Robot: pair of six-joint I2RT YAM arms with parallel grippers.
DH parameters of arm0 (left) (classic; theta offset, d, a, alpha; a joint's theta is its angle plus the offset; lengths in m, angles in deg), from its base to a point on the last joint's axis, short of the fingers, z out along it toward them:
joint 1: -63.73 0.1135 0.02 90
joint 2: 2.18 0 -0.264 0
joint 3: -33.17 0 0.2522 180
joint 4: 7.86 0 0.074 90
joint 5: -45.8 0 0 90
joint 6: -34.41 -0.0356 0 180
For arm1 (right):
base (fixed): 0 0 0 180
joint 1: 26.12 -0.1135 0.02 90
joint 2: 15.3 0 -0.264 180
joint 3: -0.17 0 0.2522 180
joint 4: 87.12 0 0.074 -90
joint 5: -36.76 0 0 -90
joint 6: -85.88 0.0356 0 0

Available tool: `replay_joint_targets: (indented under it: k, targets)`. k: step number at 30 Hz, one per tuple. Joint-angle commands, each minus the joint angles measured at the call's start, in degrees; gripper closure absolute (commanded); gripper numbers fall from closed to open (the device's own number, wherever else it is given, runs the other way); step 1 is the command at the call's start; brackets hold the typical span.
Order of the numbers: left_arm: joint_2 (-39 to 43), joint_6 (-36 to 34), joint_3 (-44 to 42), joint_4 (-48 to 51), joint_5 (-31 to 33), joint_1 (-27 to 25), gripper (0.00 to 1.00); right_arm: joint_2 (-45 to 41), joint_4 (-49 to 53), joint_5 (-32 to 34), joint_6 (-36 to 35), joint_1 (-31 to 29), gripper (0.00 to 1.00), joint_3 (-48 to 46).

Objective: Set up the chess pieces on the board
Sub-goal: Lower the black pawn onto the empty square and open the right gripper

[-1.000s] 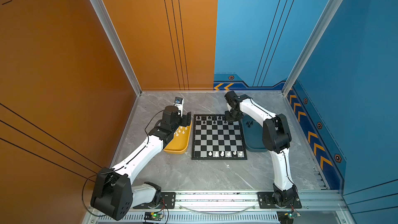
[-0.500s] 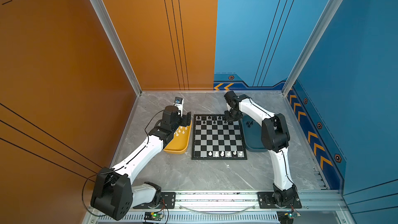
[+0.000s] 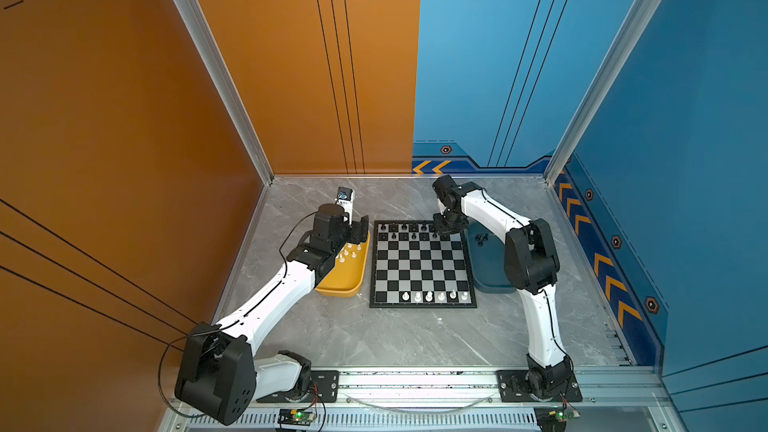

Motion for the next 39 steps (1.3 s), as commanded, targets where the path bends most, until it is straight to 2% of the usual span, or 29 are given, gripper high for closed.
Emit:
replay_joint_targets:
  k: [1, 27, 32, 39]
  targets:
    - [0.53, -0.49, -0.46, -0.20, 0.91, -0.21, 0.17, -1.64, 1.78, -1.19, 0.83, 0.10, 1.00, -1.29]
    - [0.83, -0.35, -0.79, -0.28, 0.91, -0.30, 0.17, -2.20, 2.58, -1.81, 0.92, -0.25, 1.00, -2.28]
    - [0.84, -0.34, -0.73, -0.25, 0.91, -0.30, 0.17, -2.17, 2.58, -1.97, 0.93, -0.25, 0.85, -2.06]
    - [0.95, -0.34, -0.73, -0.28, 0.91, -0.30, 0.17, -2.56, 2.58, -1.76, 1.00, -0.25, 0.78, -1.46]
